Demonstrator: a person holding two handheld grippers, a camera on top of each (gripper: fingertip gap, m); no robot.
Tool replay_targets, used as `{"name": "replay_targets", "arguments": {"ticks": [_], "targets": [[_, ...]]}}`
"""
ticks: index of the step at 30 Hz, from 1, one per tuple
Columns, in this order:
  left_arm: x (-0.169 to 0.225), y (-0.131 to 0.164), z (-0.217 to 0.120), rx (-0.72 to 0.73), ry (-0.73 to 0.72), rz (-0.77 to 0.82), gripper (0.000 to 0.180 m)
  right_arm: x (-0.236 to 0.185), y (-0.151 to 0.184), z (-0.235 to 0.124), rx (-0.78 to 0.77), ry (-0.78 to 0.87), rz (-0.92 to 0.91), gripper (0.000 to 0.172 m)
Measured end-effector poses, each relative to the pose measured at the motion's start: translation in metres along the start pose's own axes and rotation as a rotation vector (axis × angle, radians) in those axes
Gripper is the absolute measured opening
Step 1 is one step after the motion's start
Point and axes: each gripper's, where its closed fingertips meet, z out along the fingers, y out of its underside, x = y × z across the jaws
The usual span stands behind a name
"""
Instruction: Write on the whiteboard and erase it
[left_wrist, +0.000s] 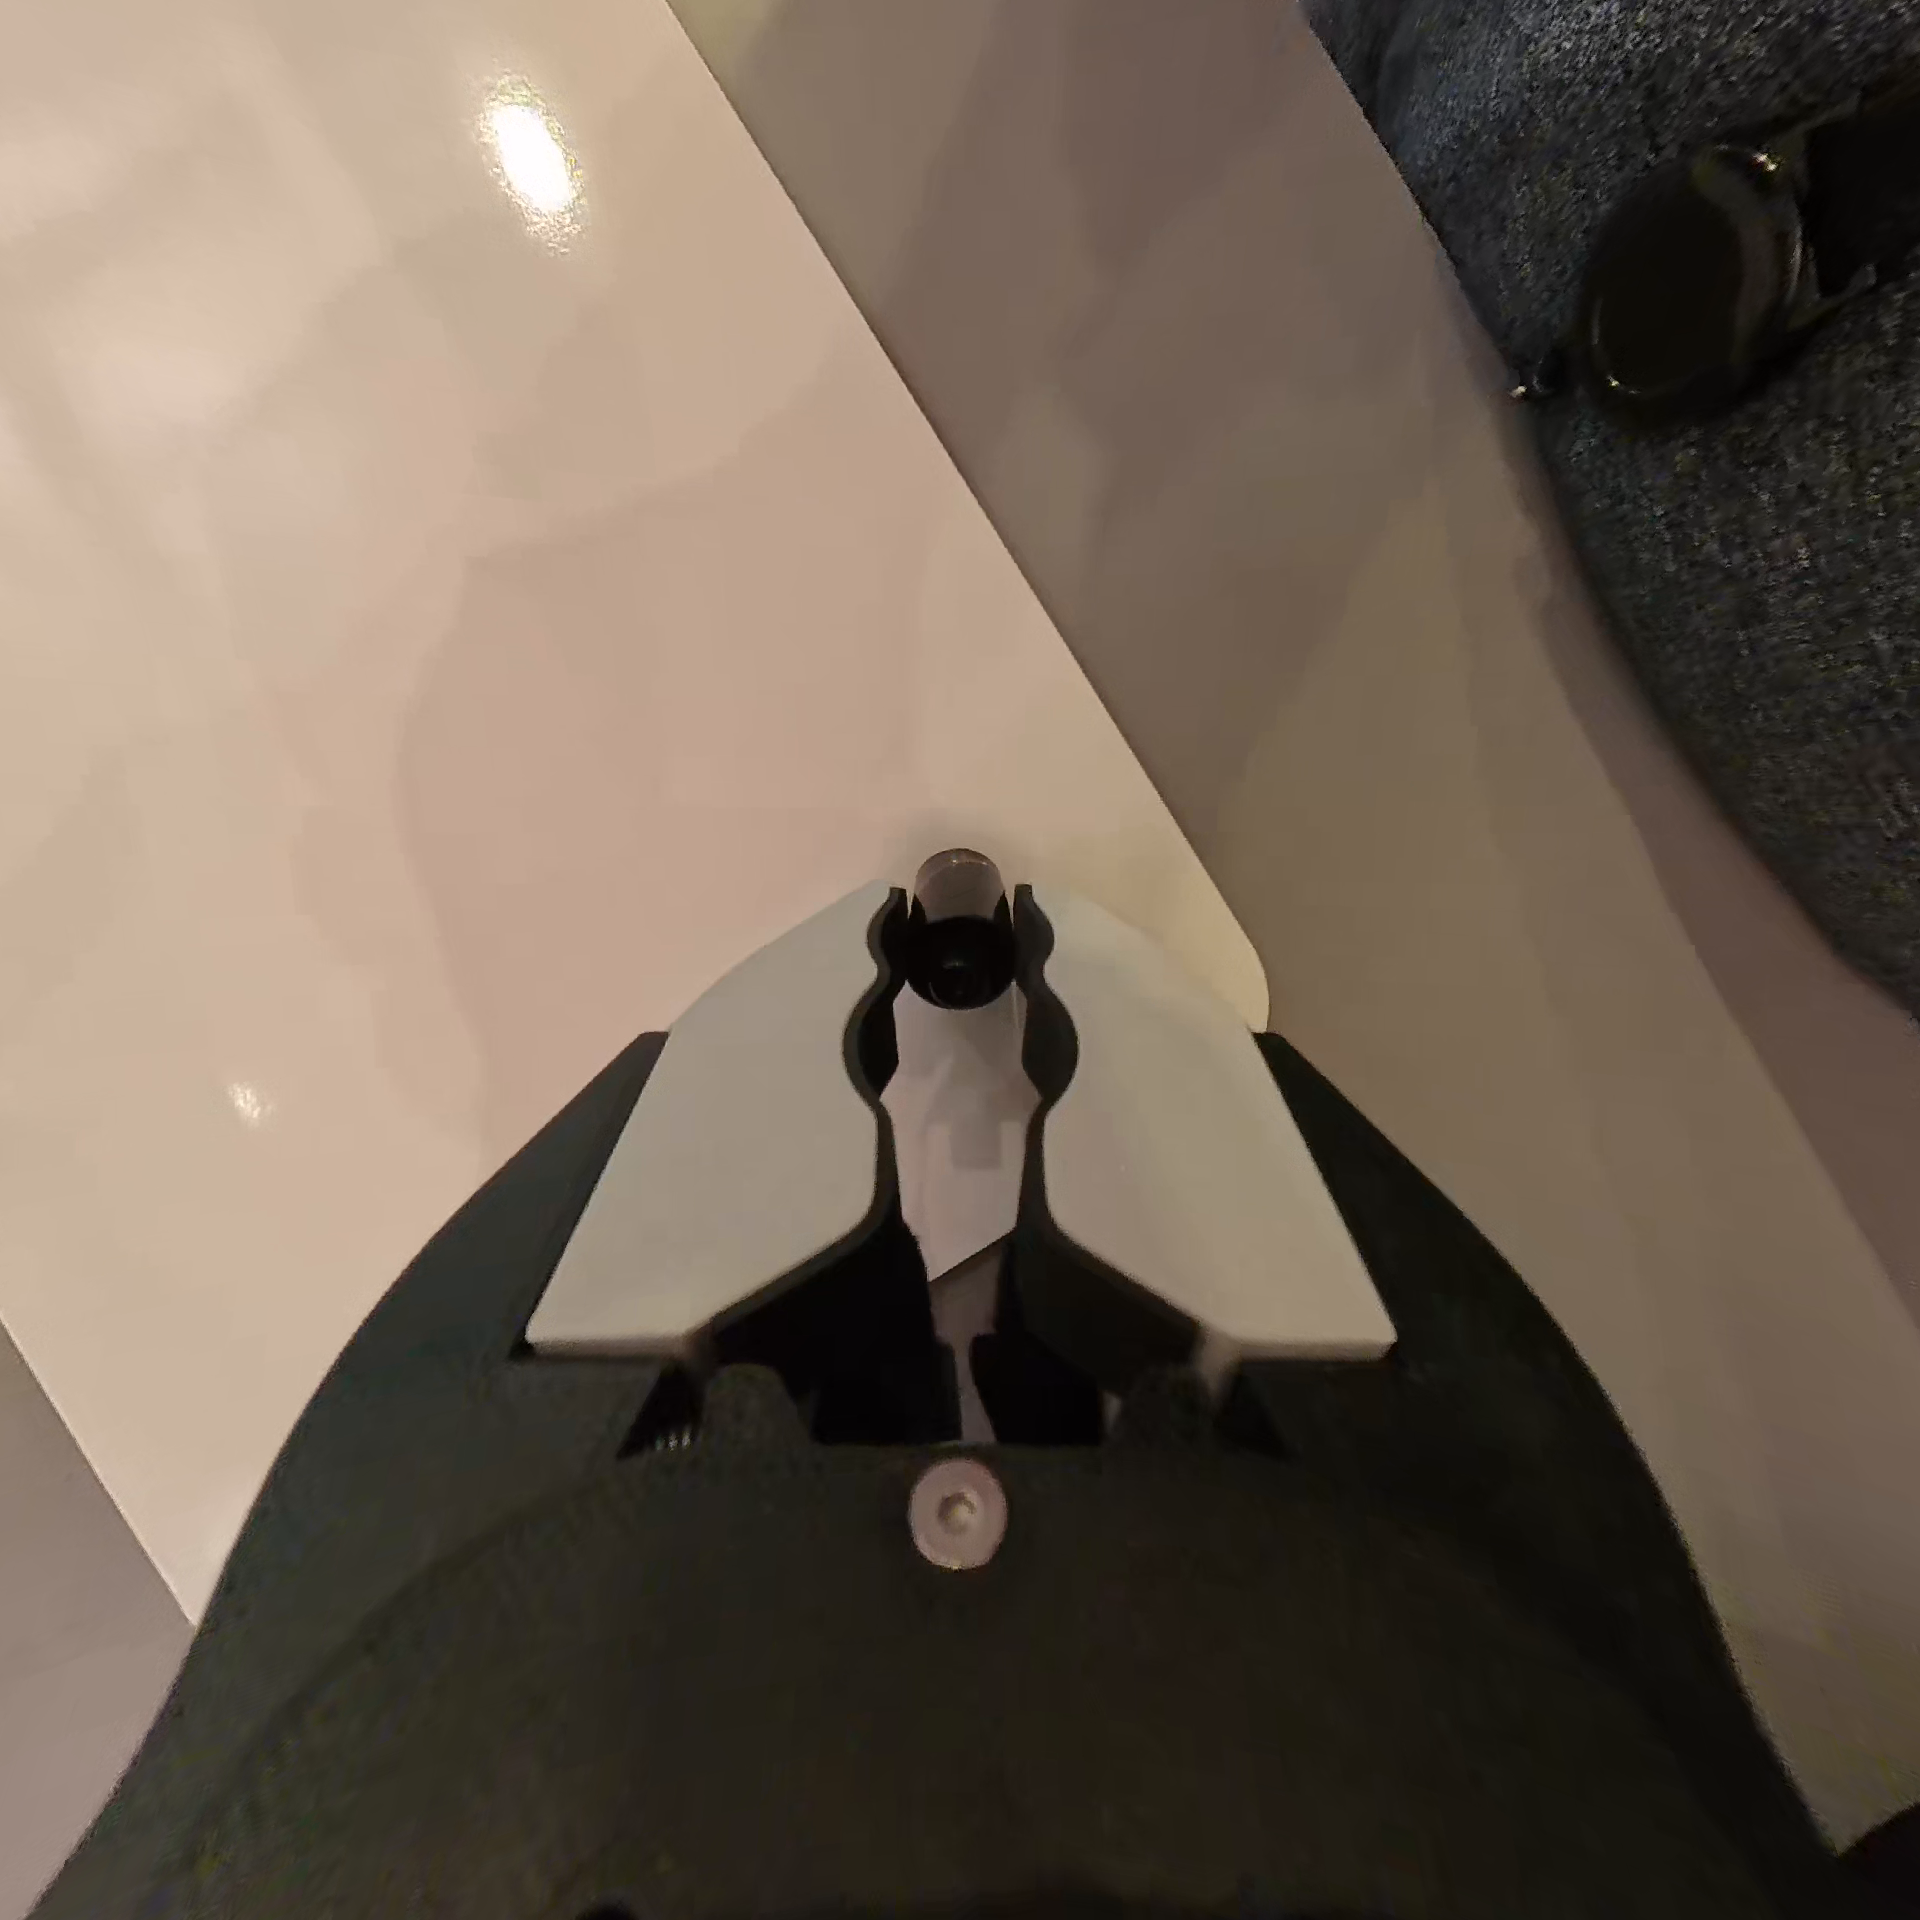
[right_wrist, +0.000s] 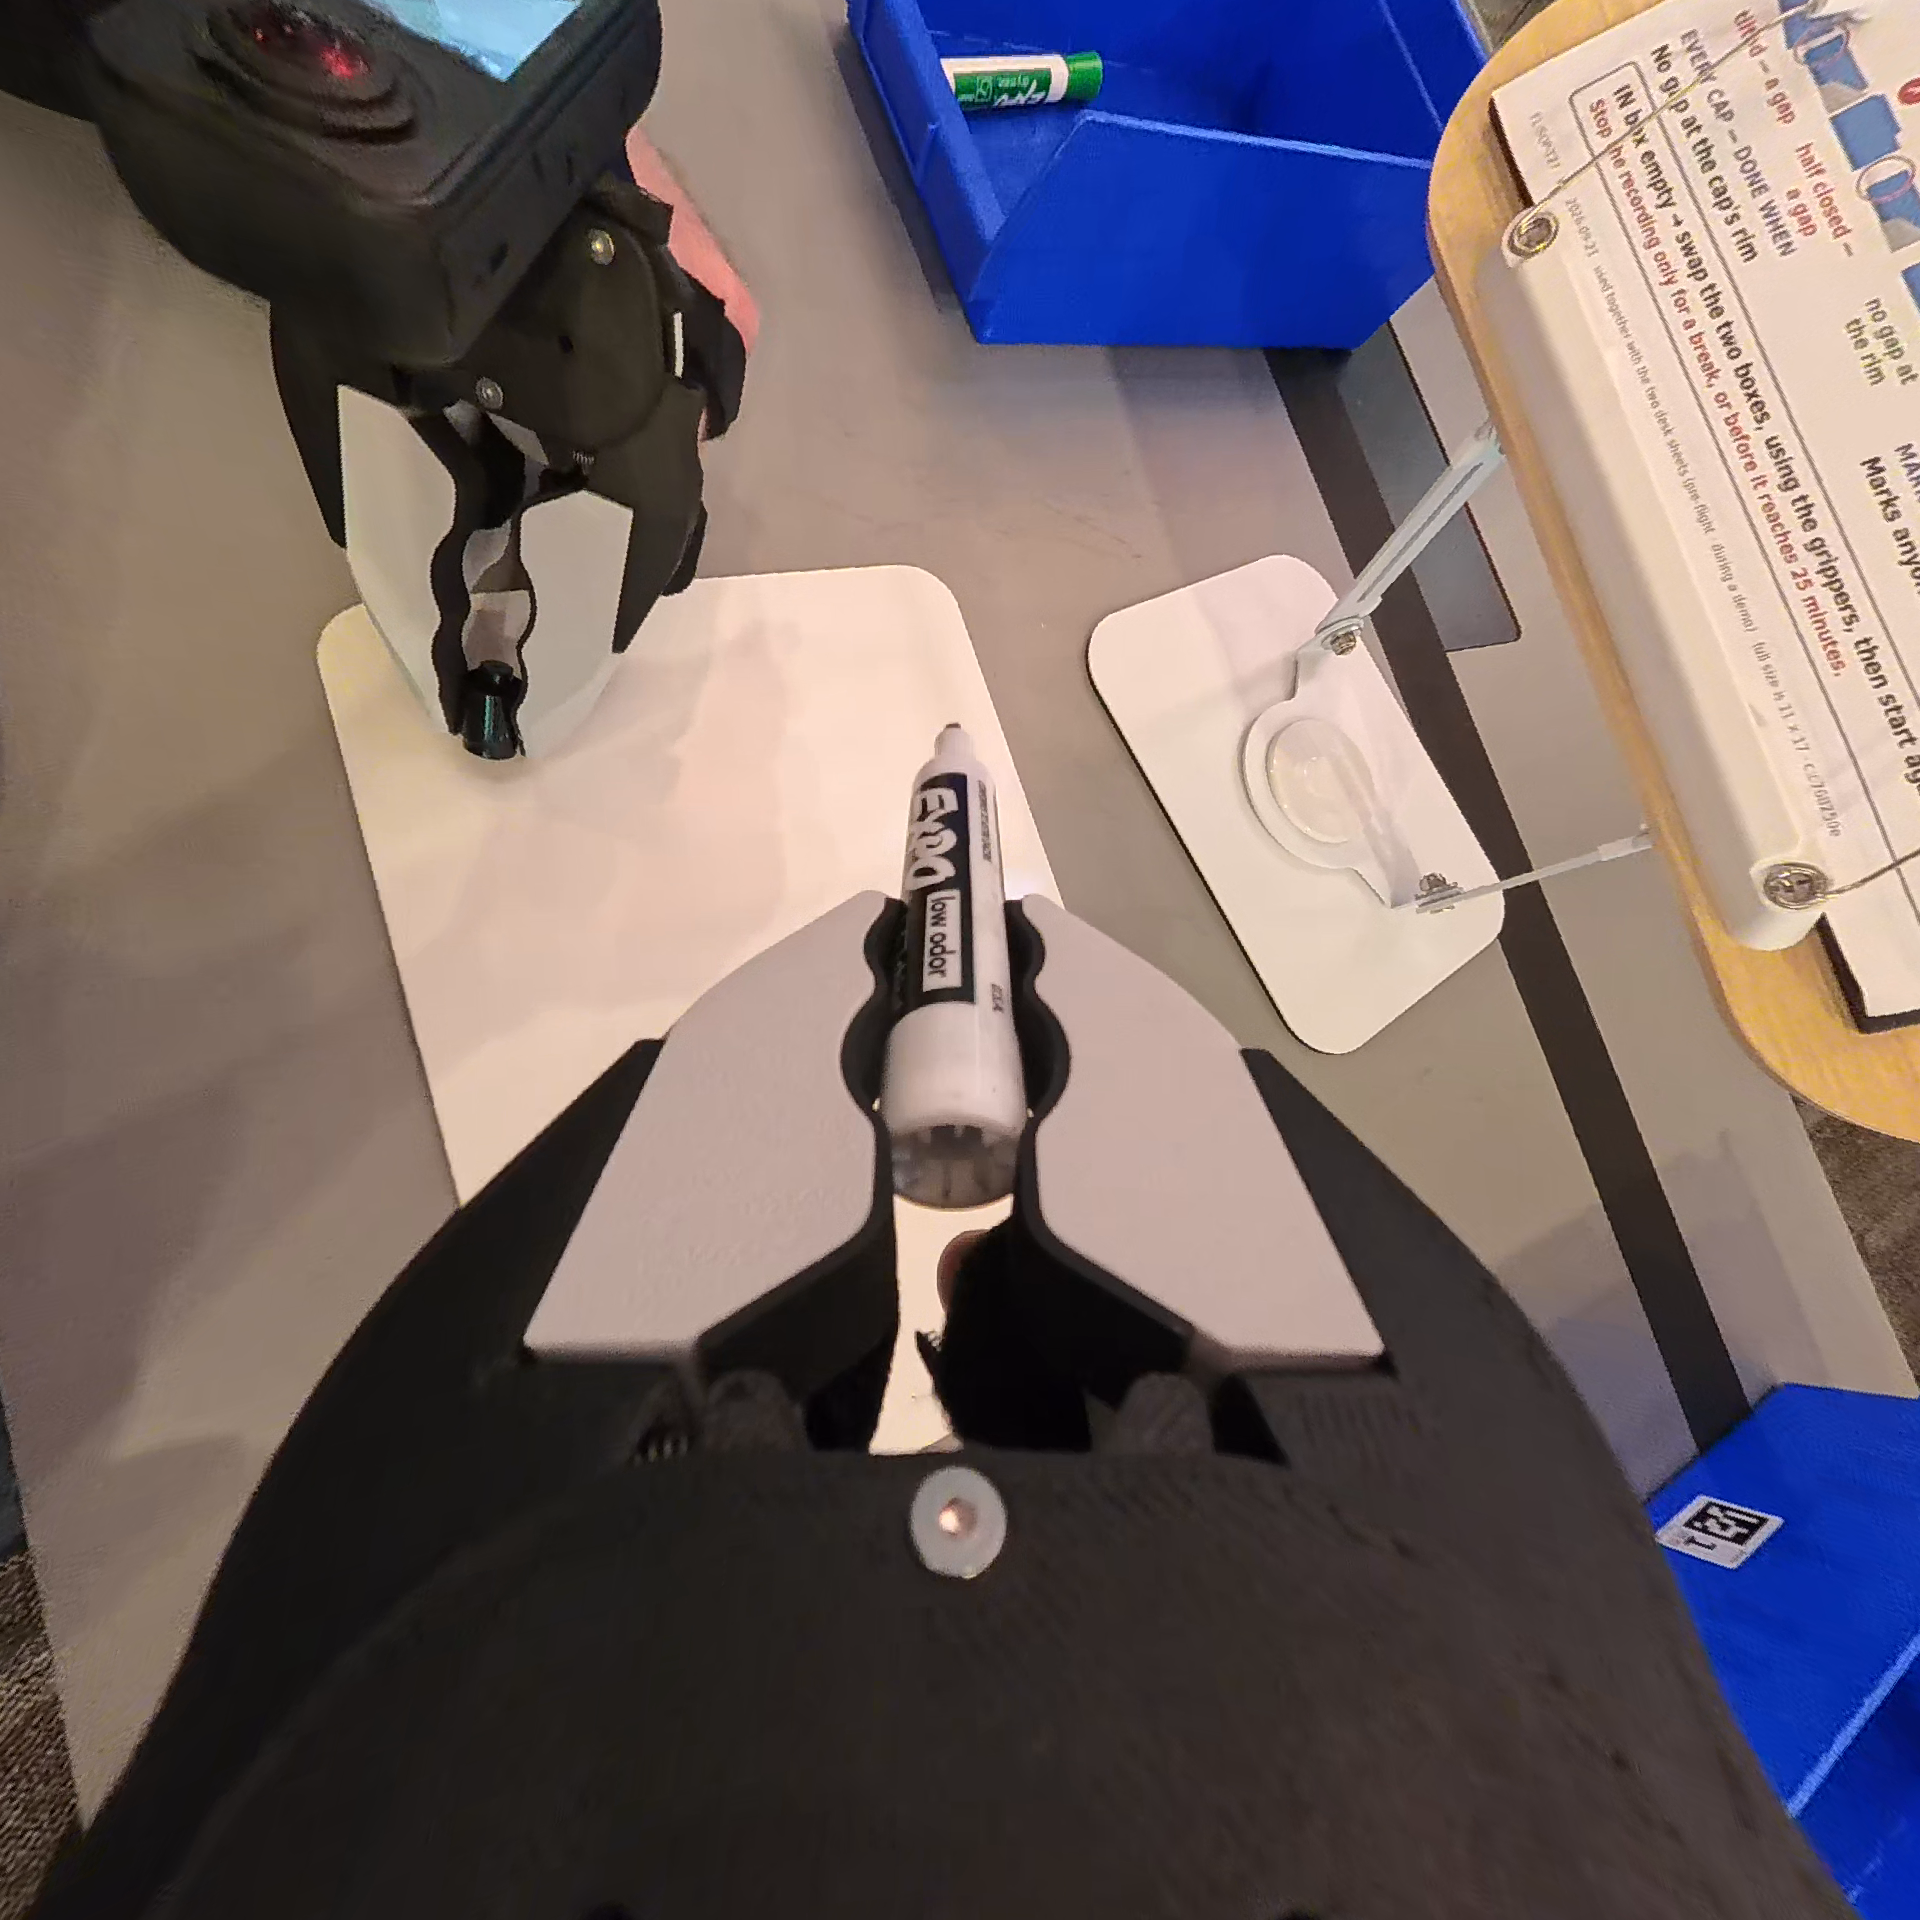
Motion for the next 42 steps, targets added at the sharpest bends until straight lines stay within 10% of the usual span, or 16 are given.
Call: {"name": "replay_targets", "arguments": {"ticks": [42], "targets": [[0.005, 0.002, -0.003, 0.104, -0.034, -0.026, 0.02, -0.001, -0.004, 0.022, -0.071, -0.062, -0.04, 0.021]]}}
